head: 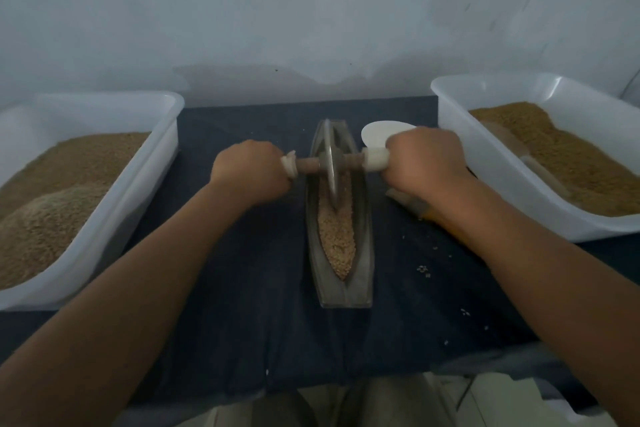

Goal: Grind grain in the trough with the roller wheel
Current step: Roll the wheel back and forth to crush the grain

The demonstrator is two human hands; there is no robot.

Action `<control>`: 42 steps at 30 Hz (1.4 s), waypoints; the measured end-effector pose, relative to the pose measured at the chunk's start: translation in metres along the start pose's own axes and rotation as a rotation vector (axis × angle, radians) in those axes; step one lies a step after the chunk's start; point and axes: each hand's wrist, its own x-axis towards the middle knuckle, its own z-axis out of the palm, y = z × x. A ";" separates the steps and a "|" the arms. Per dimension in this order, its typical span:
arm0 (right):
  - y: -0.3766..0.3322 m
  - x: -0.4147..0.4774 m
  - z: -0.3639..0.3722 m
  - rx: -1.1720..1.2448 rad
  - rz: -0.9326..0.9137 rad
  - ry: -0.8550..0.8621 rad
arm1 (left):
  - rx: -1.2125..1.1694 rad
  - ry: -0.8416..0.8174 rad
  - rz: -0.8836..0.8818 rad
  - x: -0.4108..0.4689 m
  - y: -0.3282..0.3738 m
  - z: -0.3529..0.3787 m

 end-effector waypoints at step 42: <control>0.001 -0.016 0.007 0.085 -0.122 0.174 | -0.009 -0.013 0.019 -0.029 0.002 -0.003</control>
